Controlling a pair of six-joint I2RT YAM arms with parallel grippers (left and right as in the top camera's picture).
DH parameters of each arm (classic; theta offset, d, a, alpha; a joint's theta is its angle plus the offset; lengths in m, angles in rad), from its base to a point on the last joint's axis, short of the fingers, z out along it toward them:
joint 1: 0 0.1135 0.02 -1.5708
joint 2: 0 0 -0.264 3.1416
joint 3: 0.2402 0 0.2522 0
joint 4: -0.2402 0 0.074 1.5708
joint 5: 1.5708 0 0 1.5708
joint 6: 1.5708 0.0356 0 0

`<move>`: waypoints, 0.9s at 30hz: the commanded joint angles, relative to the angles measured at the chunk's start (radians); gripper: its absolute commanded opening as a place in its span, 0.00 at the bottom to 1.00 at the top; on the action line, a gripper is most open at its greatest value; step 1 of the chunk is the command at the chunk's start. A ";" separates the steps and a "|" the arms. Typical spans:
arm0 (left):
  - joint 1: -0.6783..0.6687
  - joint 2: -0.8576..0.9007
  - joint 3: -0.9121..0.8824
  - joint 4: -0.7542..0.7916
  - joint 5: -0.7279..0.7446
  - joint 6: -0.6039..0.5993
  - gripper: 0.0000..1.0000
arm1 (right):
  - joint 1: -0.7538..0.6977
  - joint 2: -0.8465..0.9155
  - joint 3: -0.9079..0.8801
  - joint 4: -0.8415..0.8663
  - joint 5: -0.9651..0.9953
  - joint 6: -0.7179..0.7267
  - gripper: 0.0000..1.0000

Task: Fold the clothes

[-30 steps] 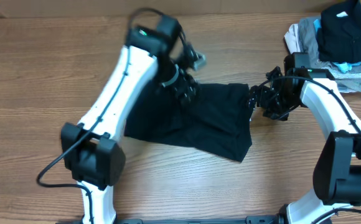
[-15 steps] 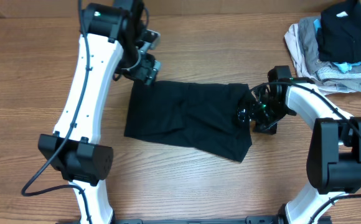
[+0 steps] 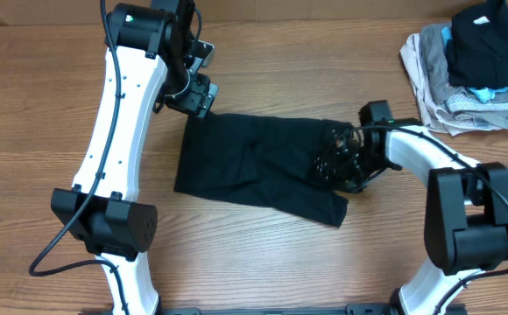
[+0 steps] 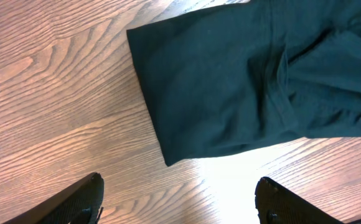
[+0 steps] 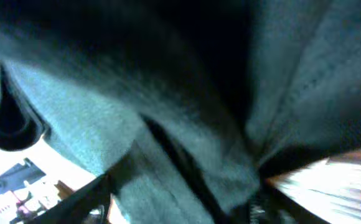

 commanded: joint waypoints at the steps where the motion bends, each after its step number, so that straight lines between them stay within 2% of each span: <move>1: -0.005 -0.019 0.026 -0.003 -0.010 -0.022 0.80 | 0.029 0.041 -0.034 0.019 0.008 -0.005 0.57; 5: -0.006 -0.019 0.026 -0.002 -0.010 -0.021 0.80 | 0.020 0.041 -0.034 0.052 0.021 0.032 0.17; 8: -0.004 -0.019 0.026 -0.002 -0.022 -0.021 0.80 | -0.014 0.041 -0.029 0.055 0.064 0.048 0.04; 11: 0.008 -0.019 0.026 0.002 -0.057 -0.027 0.81 | -0.069 0.040 -0.026 0.043 0.106 0.040 0.04; 14: 0.022 -0.019 0.026 0.004 -0.069 -0.036 0.80 | -0.147 0.040 -0.008 -0.004 0.111 -0.027 0.04; 21: 0.048 -0.019 0.026 0.005 -0.069 -0.040 0.81 | -0.311 0.030 0.114 -0.196 0.114 -0.166 0.04; 27: 0.048 -0.019 0.026 0.005 -0.069 -0.040 0.82 | -0.293 -0.019 0.224 -0.303 0.114 -0.170 0.04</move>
